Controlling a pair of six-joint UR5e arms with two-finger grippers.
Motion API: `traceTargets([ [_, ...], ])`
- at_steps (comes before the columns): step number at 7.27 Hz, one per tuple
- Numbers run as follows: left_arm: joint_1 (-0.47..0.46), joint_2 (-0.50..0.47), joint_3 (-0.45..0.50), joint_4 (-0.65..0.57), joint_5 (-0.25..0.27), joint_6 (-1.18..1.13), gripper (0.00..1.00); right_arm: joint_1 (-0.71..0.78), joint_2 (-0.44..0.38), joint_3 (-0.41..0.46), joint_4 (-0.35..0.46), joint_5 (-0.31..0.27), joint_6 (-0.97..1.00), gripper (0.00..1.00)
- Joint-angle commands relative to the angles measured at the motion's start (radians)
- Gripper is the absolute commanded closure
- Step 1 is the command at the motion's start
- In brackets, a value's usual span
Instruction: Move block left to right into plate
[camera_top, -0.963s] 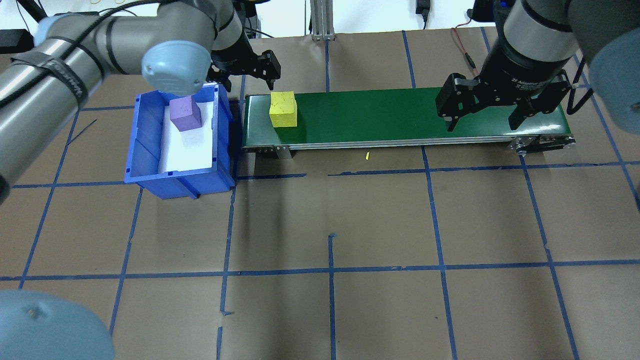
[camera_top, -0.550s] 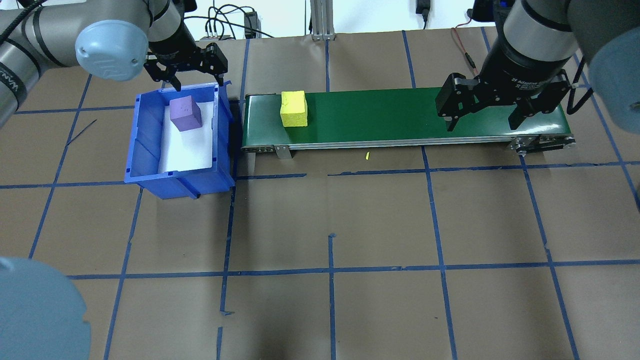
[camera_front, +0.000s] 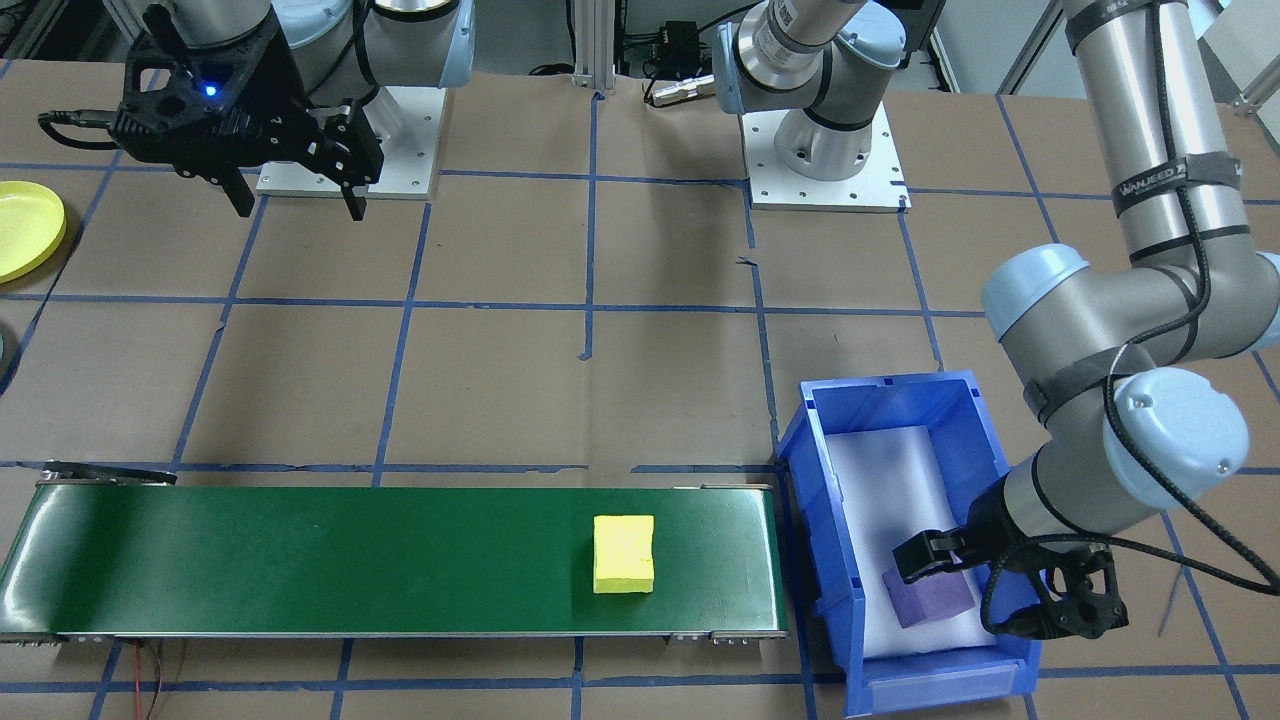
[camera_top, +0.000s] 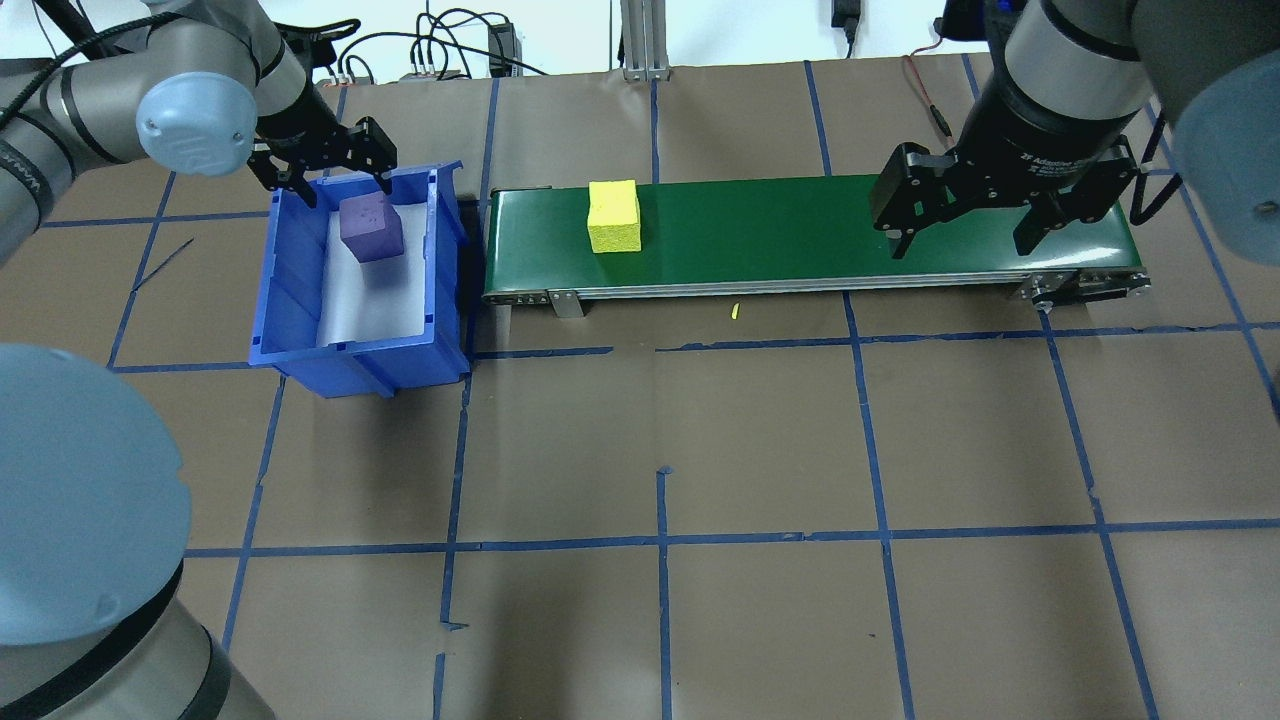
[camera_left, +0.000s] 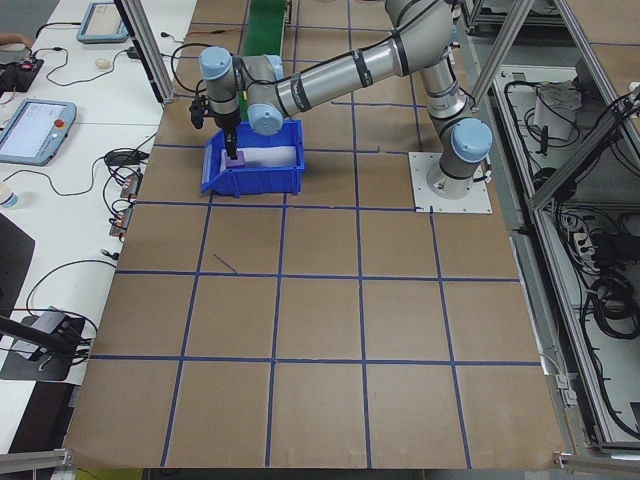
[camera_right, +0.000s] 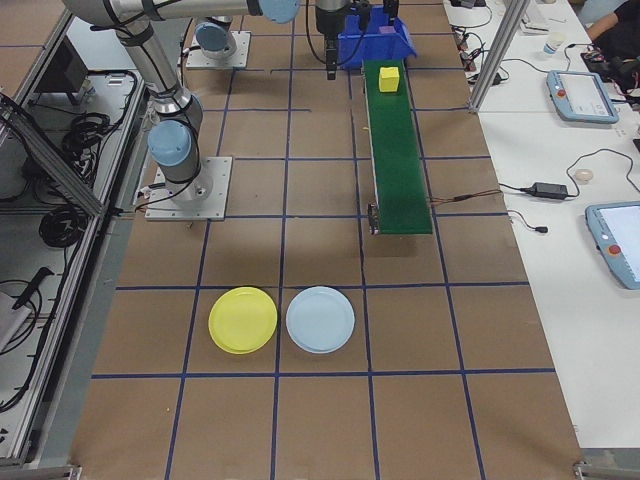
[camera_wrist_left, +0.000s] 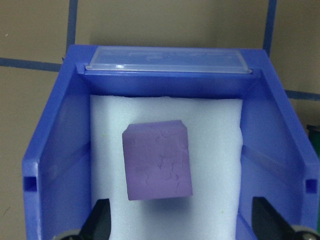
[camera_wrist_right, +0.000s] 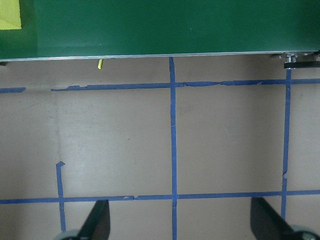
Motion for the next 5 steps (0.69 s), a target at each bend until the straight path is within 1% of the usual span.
traceTargets([
  [1, 0.003, -0.054, -0.018, 0.048, 0.000, -0.023, 0.00, -0.011, 0.049, -0.003, -0.046, 0.010, -0.027, 0.00],
  [2, 0.003, -0.057, -0.020, 0.055, -0.006, -0.023, 0.02, -0.011, 0.113, -0.012, -0.105, 0.014, -0.044, 0.00],
  [3, 0.003, -0.062, -0.027, 0.060, -0.006, -0.020, 0.15, -0.011, 0.169, -0.018, -0.180, 0.070, -0.037, 0.00],
  [4, 0.003, -0.057, -0.034, 0.059, -0.003, -0.010, 0.49, -0.011, 0.216, -0.009, -0.245, 0.139, -0.032, 0.00],
  [5, 0.003, -0.056, -0.023, 0.059, -0.007, -0.005, 0.75, -0.011, 0.276, -0.017, -0.307, 0.144, -0.020, 0.00],
])
